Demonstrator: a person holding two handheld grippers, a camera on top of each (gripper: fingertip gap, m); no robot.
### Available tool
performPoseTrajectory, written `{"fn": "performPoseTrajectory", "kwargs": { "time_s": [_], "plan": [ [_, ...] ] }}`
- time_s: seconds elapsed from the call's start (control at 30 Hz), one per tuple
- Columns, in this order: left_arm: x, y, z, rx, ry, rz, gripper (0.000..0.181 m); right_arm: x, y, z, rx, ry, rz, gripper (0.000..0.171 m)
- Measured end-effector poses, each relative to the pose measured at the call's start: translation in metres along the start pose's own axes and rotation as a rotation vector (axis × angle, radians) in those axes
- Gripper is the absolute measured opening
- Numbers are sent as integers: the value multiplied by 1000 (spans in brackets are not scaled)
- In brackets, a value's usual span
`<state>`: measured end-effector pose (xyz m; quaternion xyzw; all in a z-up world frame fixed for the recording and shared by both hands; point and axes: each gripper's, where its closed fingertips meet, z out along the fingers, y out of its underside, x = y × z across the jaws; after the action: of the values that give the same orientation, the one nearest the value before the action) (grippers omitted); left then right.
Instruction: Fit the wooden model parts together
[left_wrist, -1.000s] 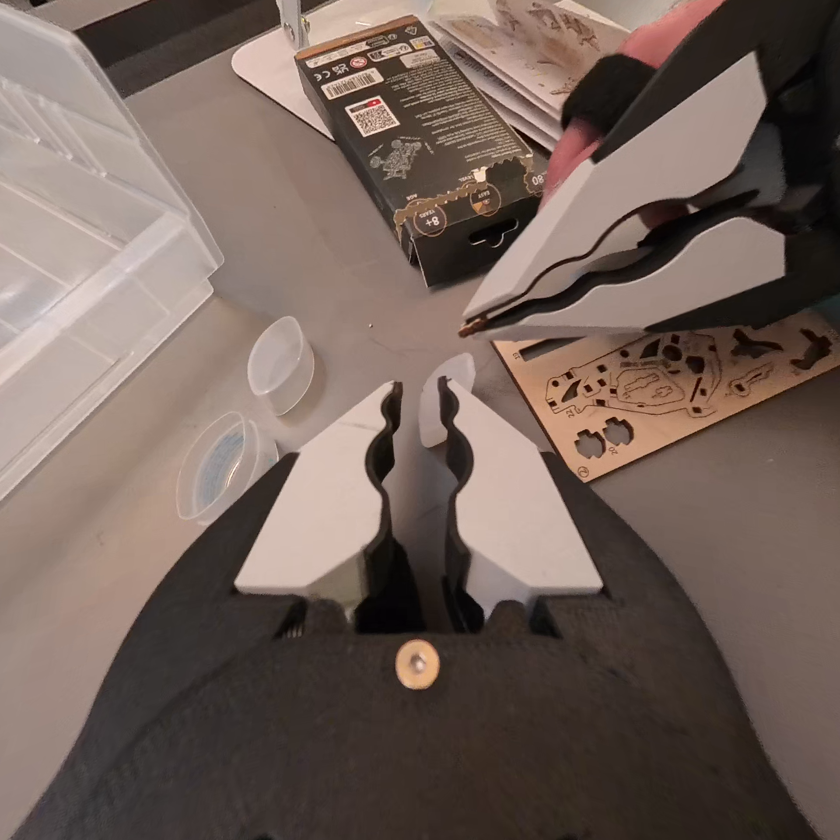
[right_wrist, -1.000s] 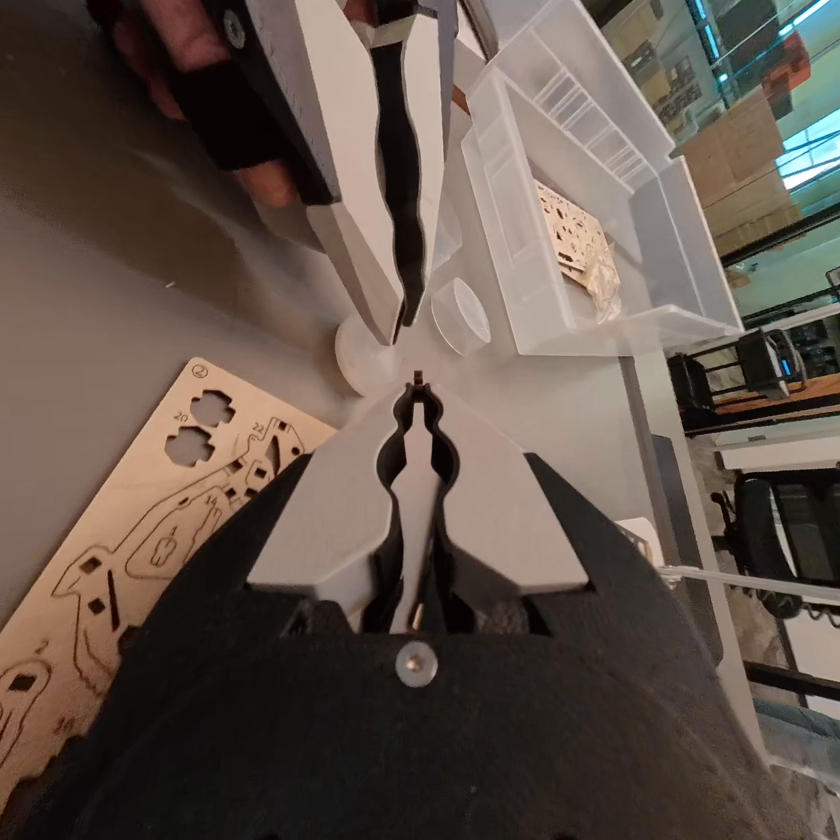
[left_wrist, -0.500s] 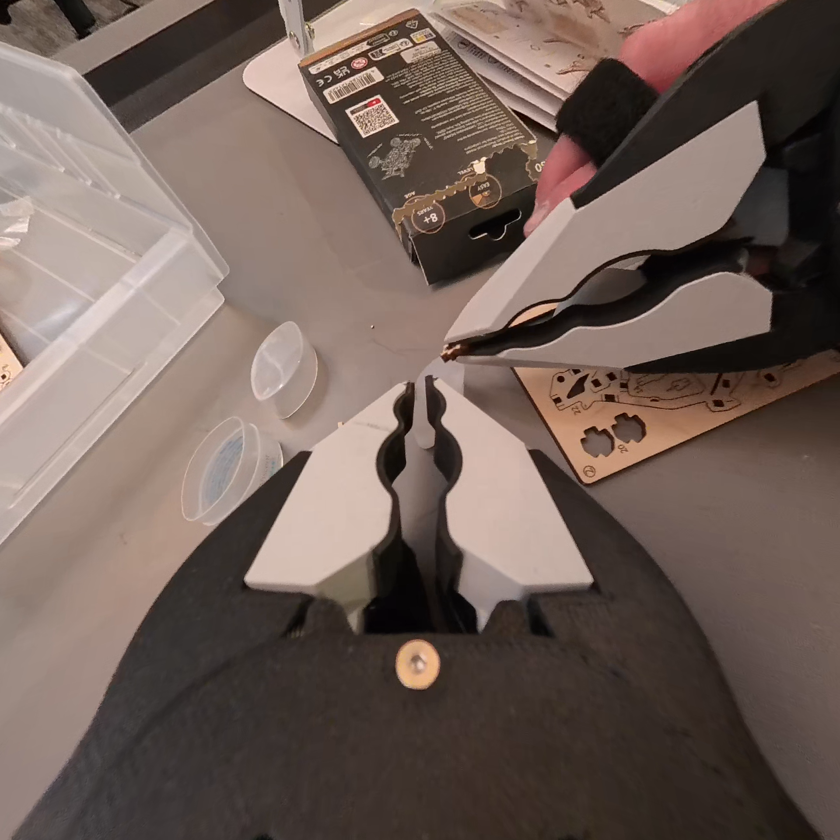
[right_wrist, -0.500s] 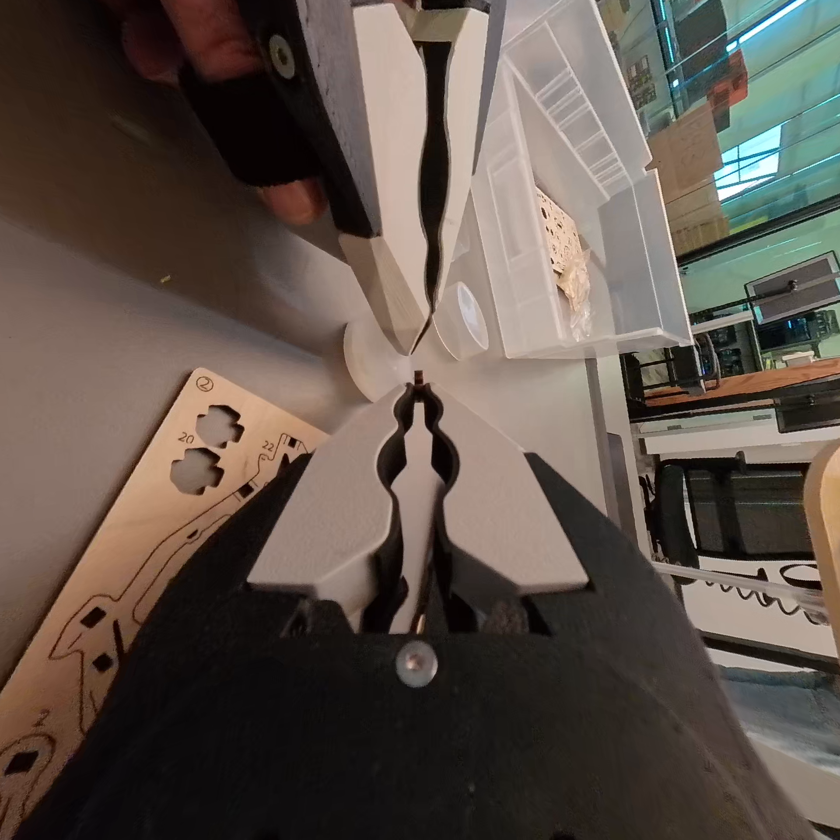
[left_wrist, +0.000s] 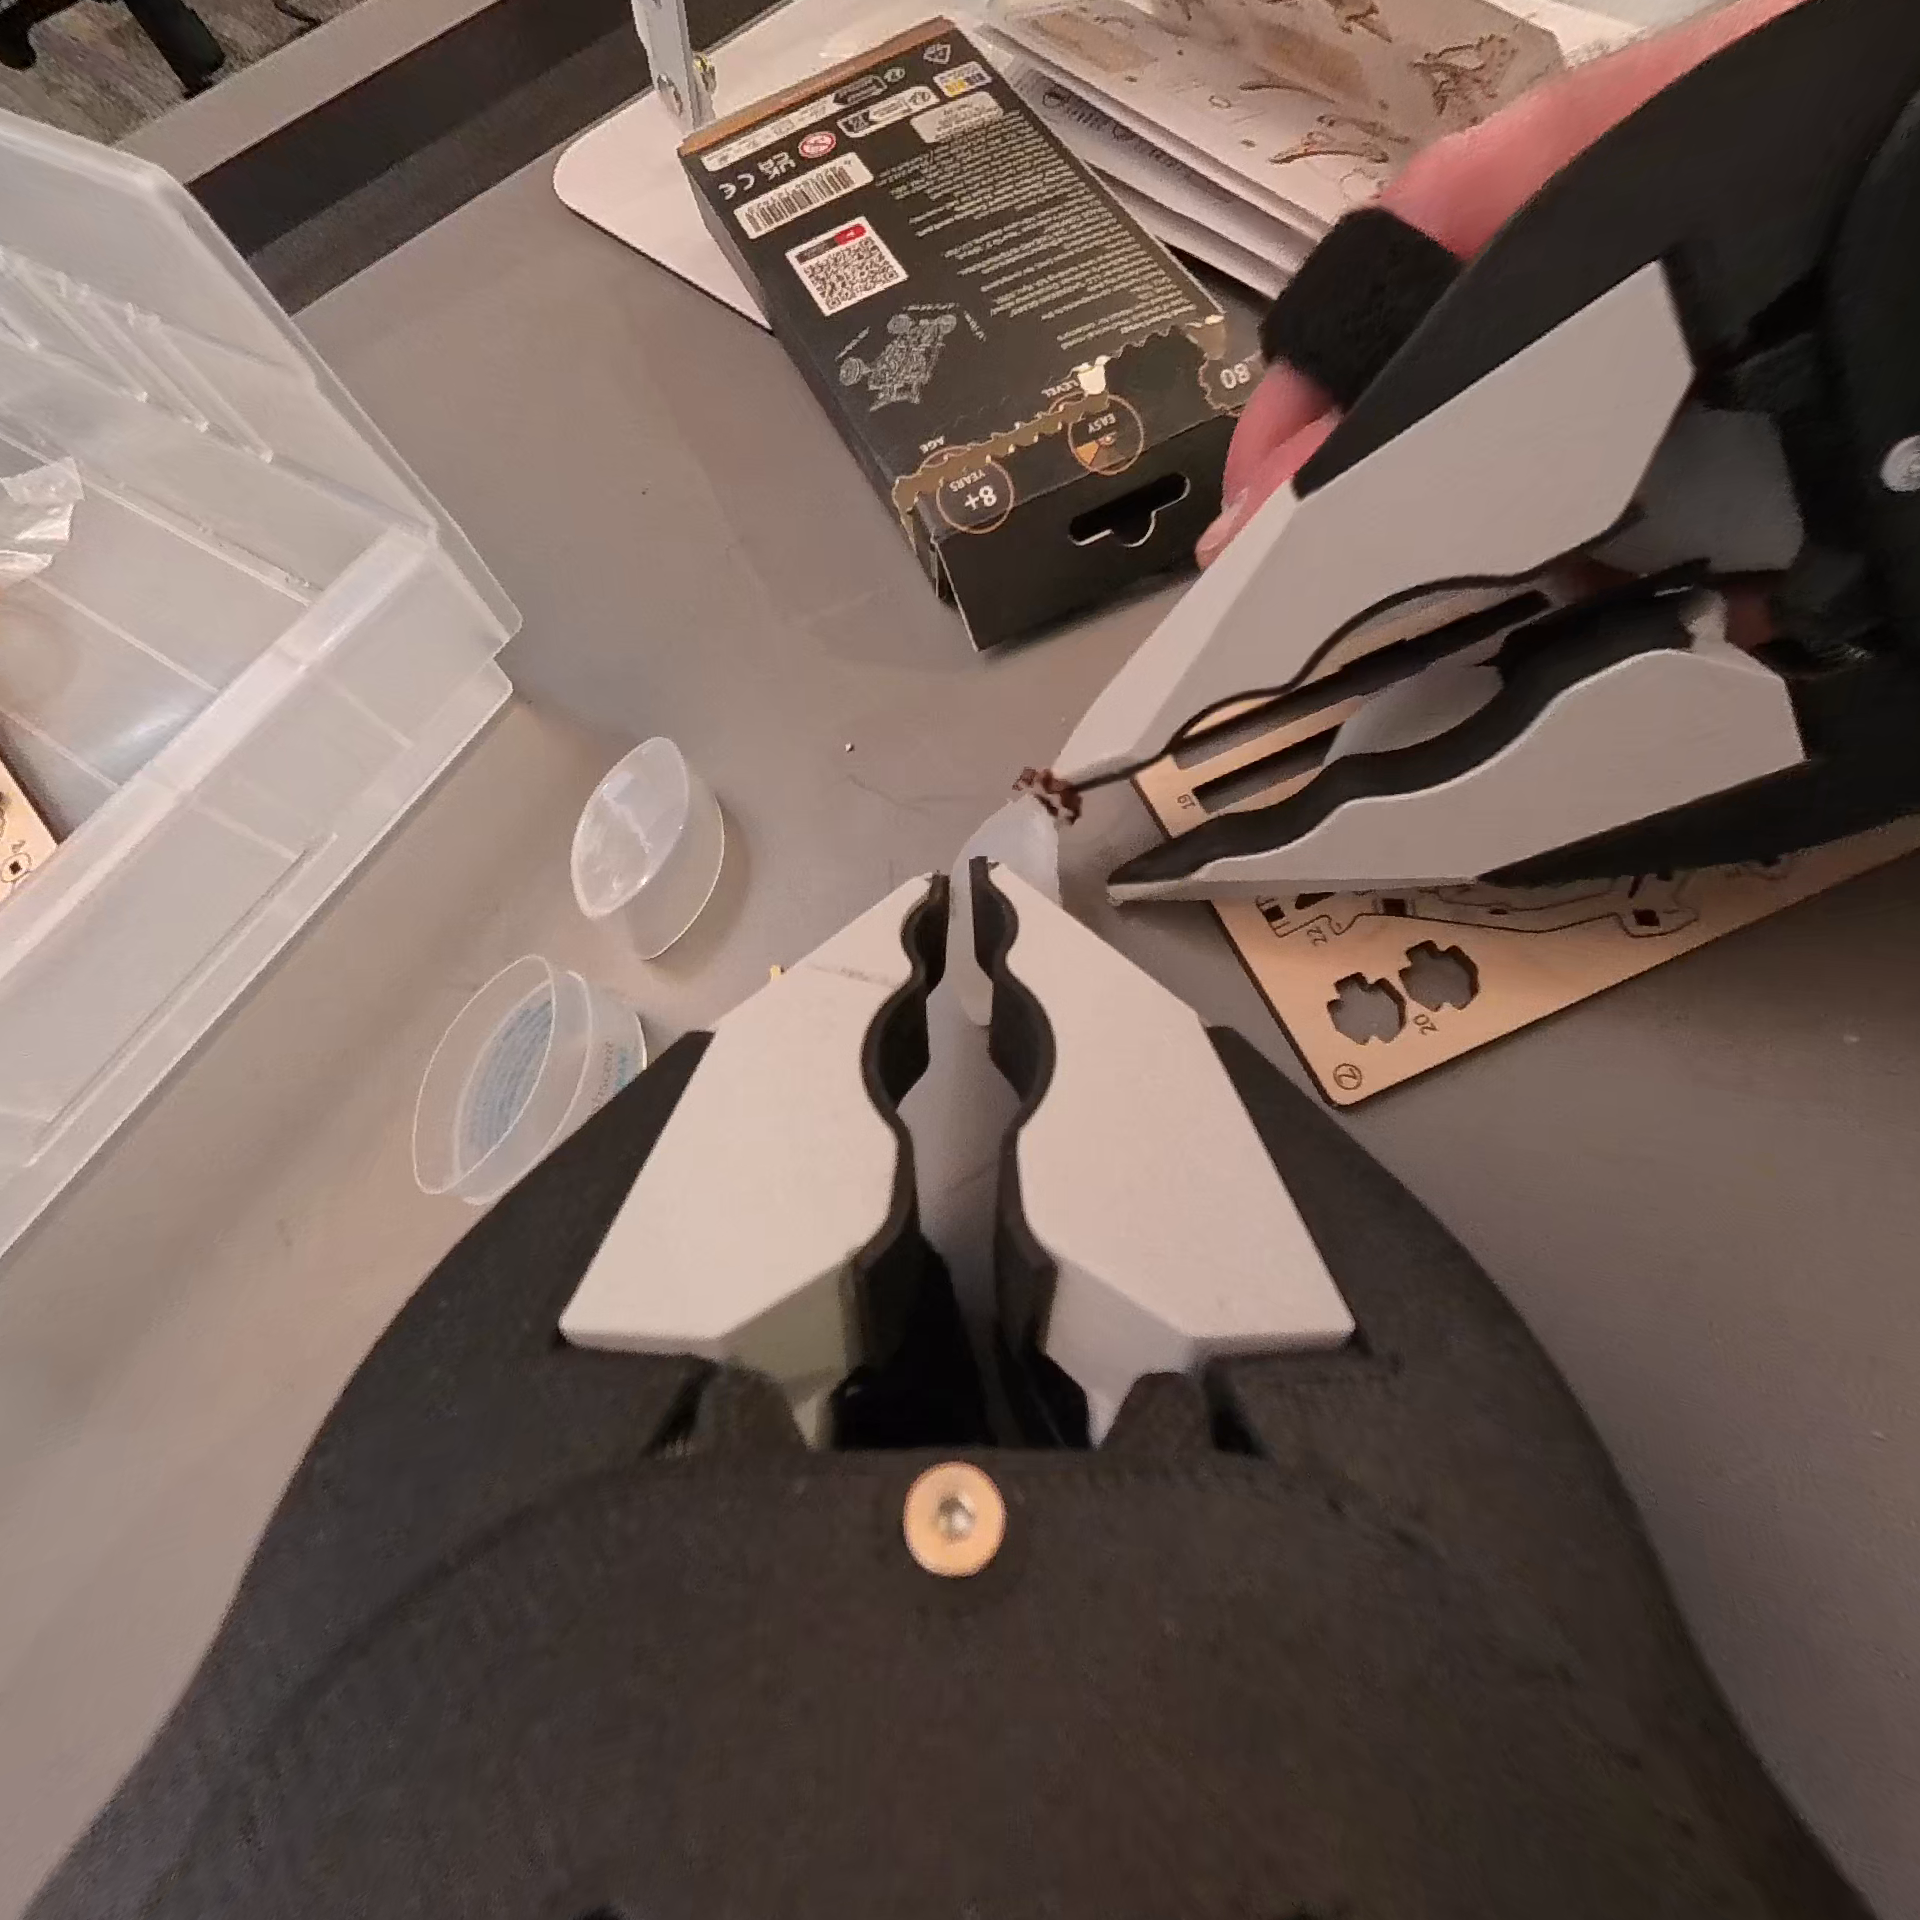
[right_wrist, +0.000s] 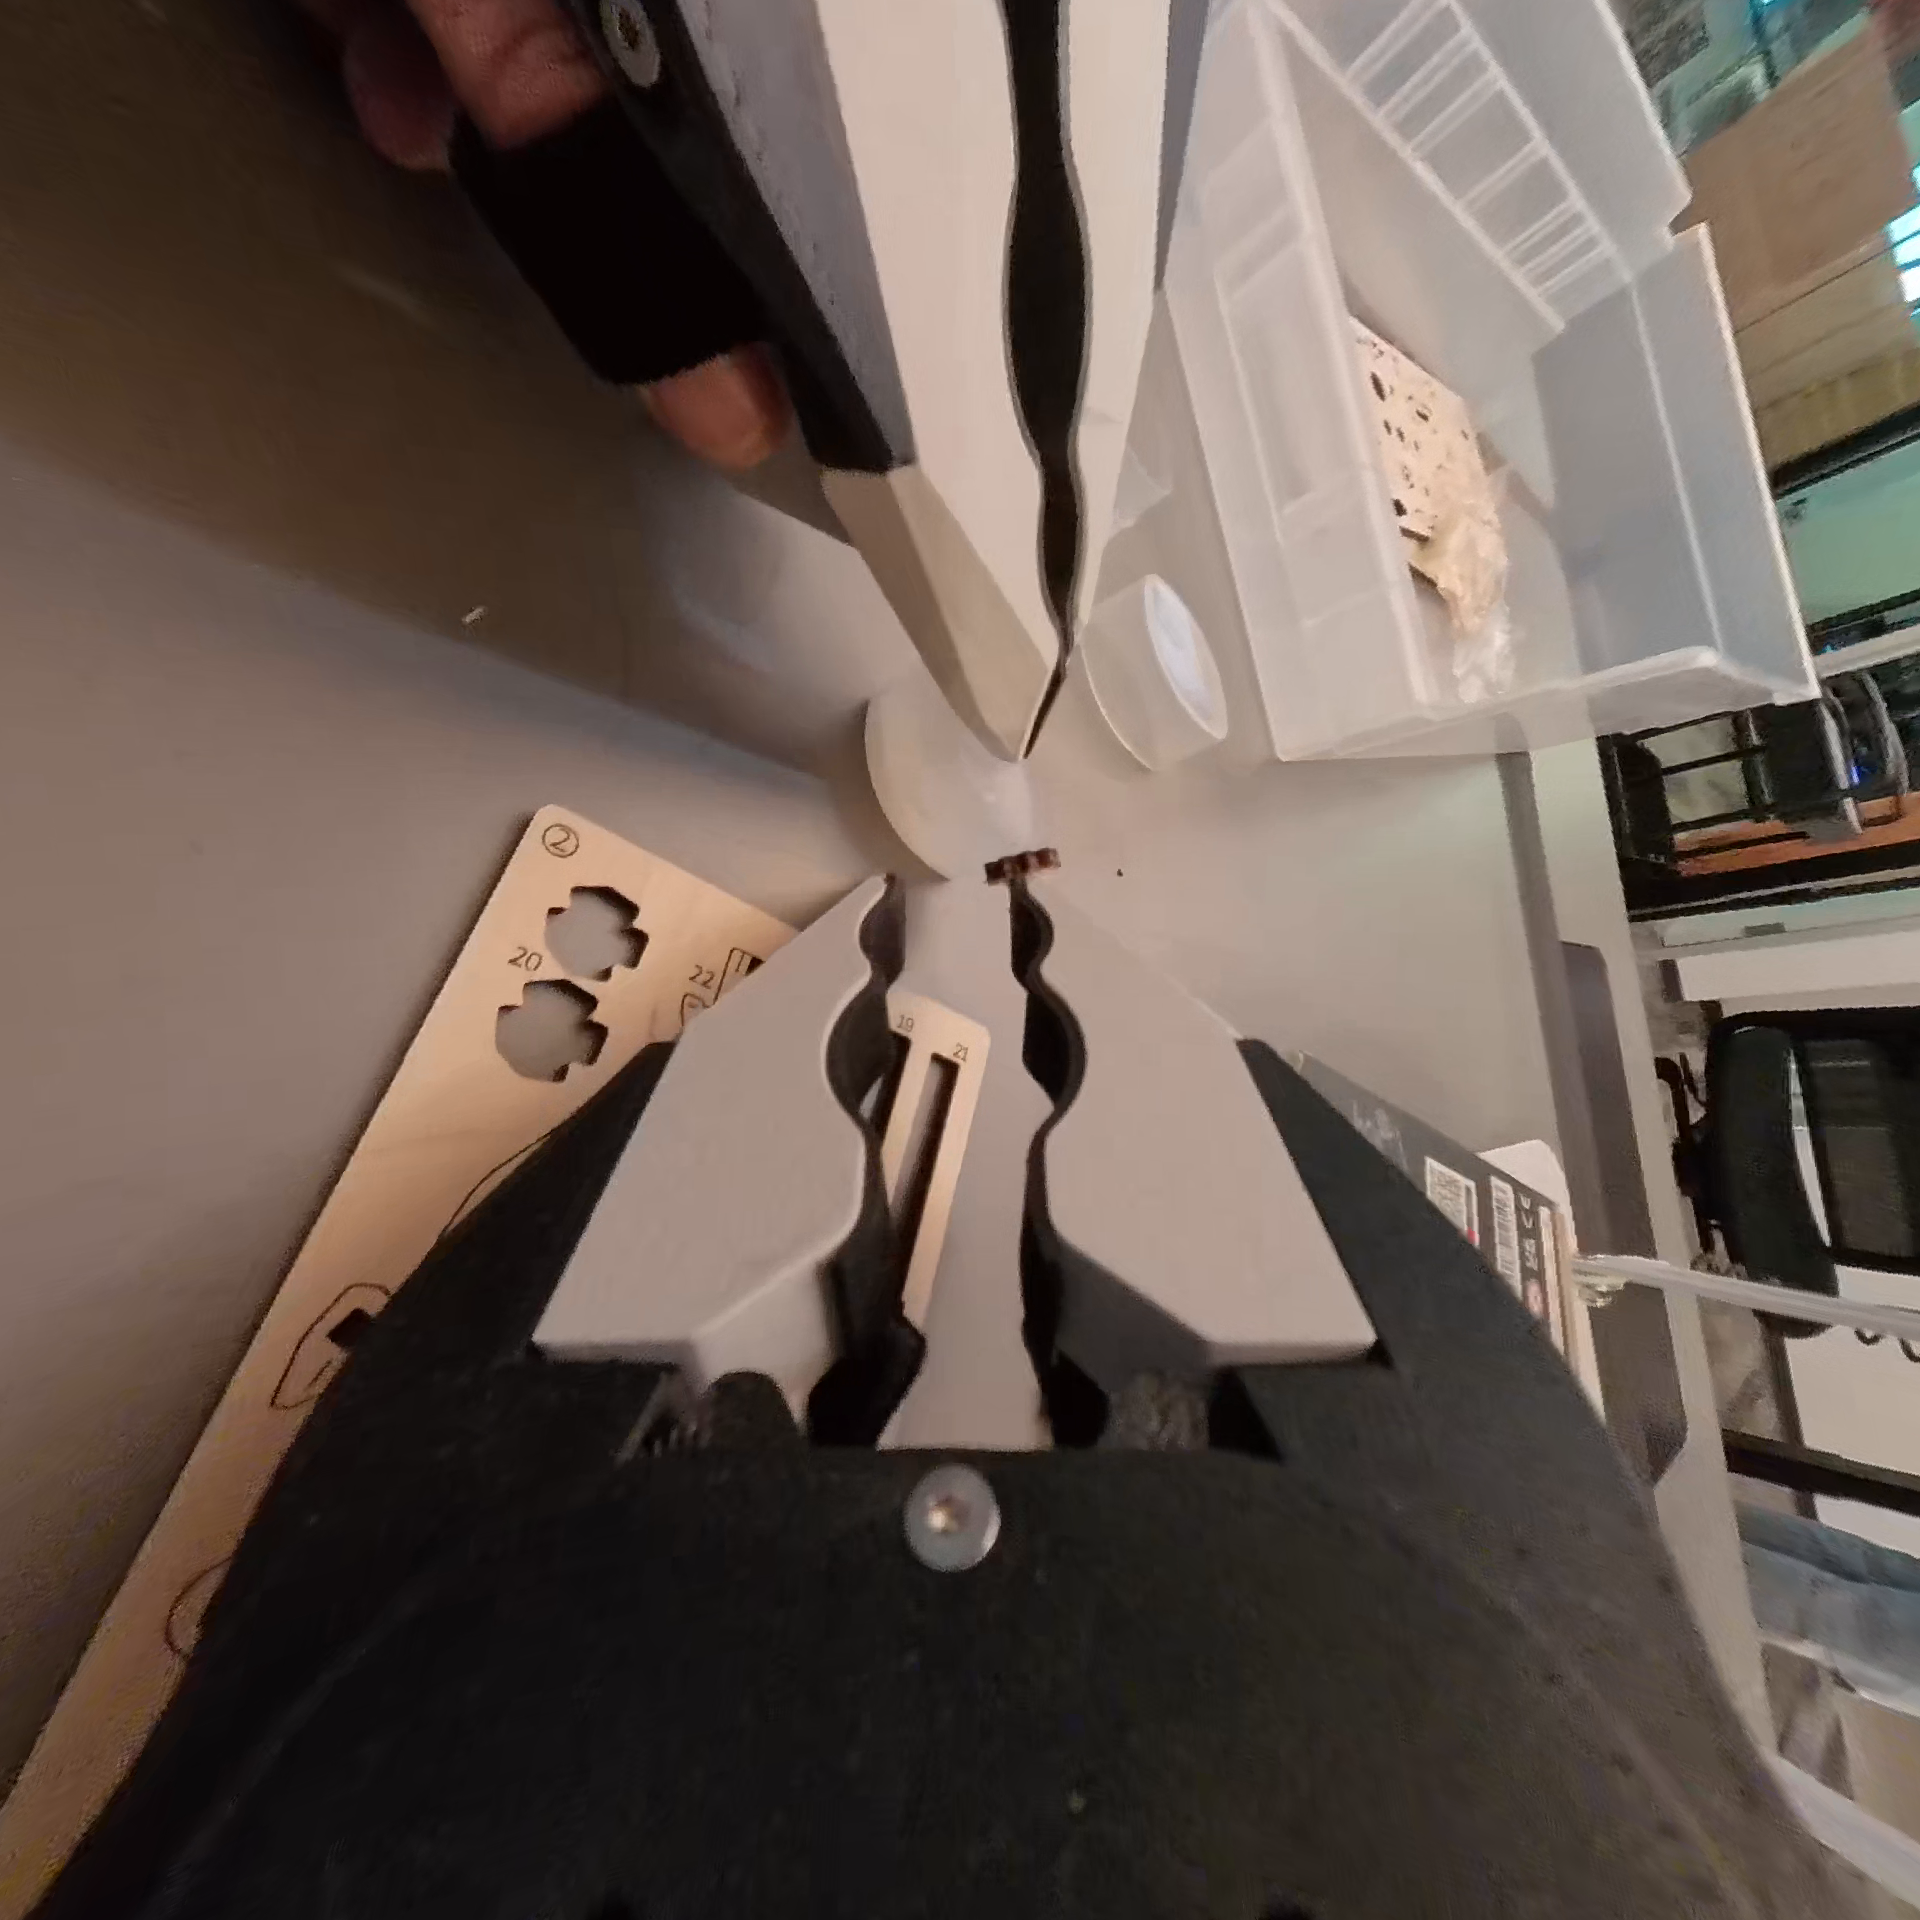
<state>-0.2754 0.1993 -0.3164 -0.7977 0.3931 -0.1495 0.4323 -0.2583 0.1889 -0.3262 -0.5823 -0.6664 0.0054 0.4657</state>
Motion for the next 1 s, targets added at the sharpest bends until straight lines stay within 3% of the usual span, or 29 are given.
{"fn": "performPoseTrajectory", "kwargs": {
  "time_s": [0.47,0.73,1.0],
  "plan": [
    [0,0,0,0,0,4,2,3,-9,1,43,-14,9,21],
    [0,0,0,-2,-10,15,2,5,-8,-1,42,-24,-5,11],
    [0,0,2,-8,-27,38,0,6,-7,2,27,-39,49,15]
  ]
}}
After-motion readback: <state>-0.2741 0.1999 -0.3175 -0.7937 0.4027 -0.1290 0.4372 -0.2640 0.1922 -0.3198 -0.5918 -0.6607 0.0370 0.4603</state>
